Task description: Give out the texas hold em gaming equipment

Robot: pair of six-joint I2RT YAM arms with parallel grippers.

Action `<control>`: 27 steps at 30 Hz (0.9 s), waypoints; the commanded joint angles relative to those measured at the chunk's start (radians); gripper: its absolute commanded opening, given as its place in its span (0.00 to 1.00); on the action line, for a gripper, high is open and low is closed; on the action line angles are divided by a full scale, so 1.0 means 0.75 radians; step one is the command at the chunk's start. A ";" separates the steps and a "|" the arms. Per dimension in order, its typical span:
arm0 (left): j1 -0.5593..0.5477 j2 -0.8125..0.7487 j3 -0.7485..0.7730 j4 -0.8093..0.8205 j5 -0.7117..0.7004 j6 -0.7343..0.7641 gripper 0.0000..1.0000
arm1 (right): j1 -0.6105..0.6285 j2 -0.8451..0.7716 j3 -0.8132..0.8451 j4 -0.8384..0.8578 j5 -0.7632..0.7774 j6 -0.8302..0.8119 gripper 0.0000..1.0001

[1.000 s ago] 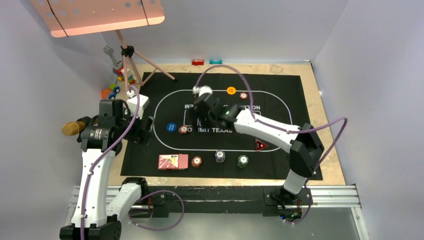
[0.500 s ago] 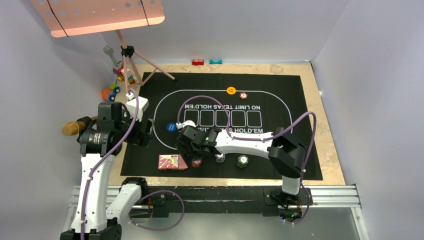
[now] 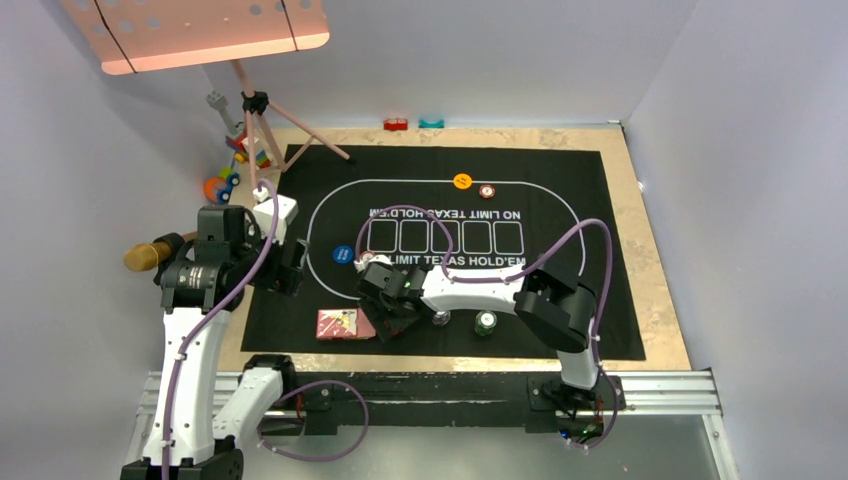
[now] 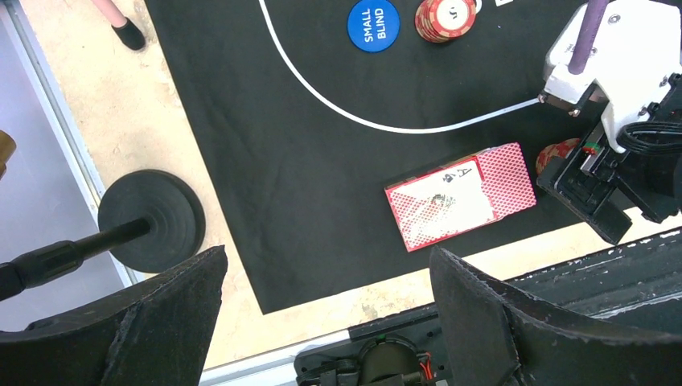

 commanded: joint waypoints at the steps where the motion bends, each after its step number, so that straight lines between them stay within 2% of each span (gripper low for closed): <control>1: 0.004 -0.013 -0.009 0.031 -0.020 -0.006 1.00 | 0.014 0.010 0.054 -0.007 -0.012 -0.025 0.75; 12: 0.005 -0.017 -0.022 0.040 -0.023 -0.005 1.00 | 0.038 0.049 0.090 -0.017 -0.023 -0.030 0.57; 21: 0.004 -0.027 -0.024 0.034 -0.028 -0.003 1.00 | 0.042 0.009 0.101 -0.050 0.007 -0.026 0.30; 27: 0.005 -0.027 -0.022 0.033 -0.028 -0.003 1.00 | 0.042 -0.048 0.144 -0.090 0.019 -0.025 0.19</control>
